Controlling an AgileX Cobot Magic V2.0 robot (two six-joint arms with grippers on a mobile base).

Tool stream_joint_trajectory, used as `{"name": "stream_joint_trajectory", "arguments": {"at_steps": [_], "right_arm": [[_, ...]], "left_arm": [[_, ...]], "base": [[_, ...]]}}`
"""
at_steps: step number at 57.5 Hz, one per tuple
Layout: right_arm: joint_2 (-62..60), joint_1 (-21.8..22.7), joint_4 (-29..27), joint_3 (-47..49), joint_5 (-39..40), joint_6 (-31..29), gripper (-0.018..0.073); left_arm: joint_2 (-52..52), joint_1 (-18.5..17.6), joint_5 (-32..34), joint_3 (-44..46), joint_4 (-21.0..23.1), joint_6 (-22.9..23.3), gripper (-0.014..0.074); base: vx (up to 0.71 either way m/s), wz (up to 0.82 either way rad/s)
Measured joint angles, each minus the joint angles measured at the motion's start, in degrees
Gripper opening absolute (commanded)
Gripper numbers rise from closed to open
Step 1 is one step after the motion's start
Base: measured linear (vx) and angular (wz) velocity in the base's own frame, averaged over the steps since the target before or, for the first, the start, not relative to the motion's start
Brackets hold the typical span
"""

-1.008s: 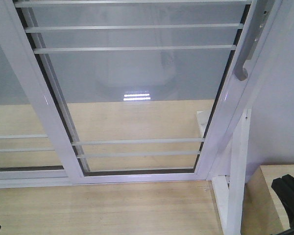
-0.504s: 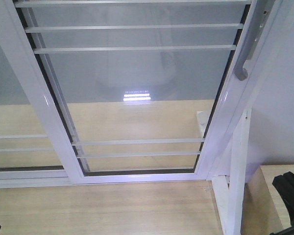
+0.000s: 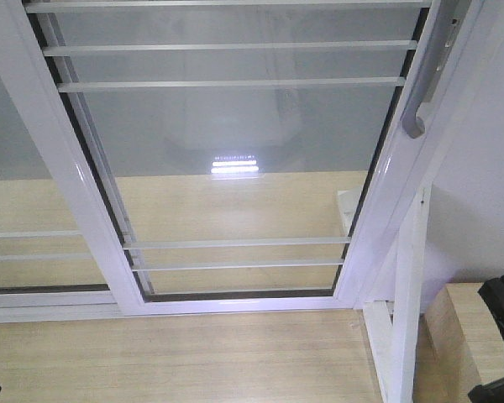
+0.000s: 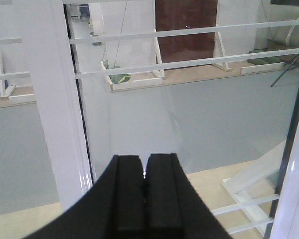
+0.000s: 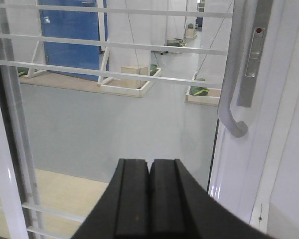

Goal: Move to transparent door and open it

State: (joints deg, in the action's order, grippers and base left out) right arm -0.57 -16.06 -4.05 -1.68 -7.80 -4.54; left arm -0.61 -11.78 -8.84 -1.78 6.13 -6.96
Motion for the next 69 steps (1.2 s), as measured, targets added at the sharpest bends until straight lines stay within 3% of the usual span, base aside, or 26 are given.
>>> {"name": "stream_joint_trajectory", "arguments": {"at_steps": [14,25,38,55,69], "right_arm": [[0.0,0.0,0.0,0.0,2.3,0.0,-0.0006],[0.0,0.0,-1.0,0.1,8.6,0.0,-0.0006],[1.0,0.0,-1.4,8.8,5.6,0.0,-0.0006],[25.1,0.0,0.7,28.7,2.7,-0.4,-0.0006],[43.1,0.0,1.7,35.8,8.2,-0.6,-0.0006]], "left_arm": [[0.0,0.0,0.9,0.0,0.0,0.2,-0.0006],[0.0,0.0,6.2,0.0,0.6,2.5,-0.0006],[1.9,0.0,10.5,5.3,0.6,1.9,-0.0006],[30.1,0.0,15.1,23.6,0.6,-2.9,-0.0006],[49.9,0.0,19.9,33.0,1.1,-3.0,-0.0006]], "base": [[0.0,0.0],[0.0,0.0],[0.0,0.0],[0.0,0.0],[0.0,0.0]]}}
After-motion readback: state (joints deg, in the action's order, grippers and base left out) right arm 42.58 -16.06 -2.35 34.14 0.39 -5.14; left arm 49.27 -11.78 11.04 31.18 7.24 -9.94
